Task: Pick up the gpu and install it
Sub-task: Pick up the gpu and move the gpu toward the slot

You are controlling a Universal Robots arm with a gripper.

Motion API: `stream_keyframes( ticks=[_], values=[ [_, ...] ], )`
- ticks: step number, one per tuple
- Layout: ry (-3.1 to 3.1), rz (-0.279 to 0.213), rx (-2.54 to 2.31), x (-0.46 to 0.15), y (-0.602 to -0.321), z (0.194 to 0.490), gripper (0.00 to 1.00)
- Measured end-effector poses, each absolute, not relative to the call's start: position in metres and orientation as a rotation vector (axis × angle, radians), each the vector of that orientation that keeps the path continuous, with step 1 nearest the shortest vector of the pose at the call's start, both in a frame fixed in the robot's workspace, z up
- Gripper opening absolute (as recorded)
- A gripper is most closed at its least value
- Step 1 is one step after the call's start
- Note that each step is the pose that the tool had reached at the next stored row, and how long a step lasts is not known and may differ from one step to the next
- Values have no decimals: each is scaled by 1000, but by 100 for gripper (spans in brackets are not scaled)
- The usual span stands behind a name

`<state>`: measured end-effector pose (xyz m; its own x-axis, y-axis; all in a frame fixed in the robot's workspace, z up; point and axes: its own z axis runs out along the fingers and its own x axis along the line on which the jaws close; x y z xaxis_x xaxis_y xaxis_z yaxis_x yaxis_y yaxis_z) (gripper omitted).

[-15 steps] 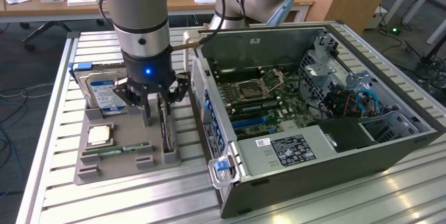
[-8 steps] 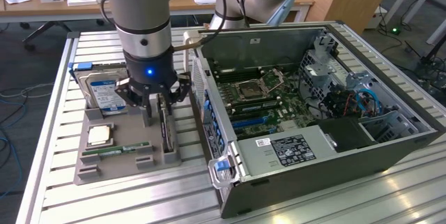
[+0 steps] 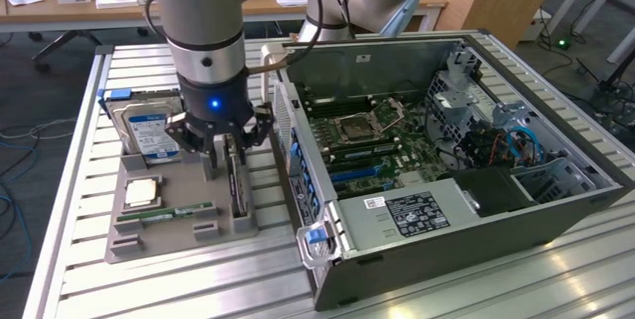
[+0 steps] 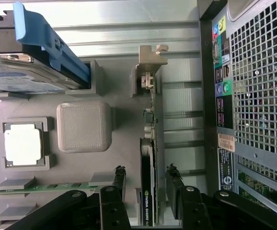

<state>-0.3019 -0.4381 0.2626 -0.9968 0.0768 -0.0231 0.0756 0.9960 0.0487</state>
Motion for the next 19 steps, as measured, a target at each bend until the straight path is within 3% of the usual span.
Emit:
stream_keyframes(
  ticks=[19],
  values=[
    [3113,75,119,-301,-438,256,47]
  ],
)
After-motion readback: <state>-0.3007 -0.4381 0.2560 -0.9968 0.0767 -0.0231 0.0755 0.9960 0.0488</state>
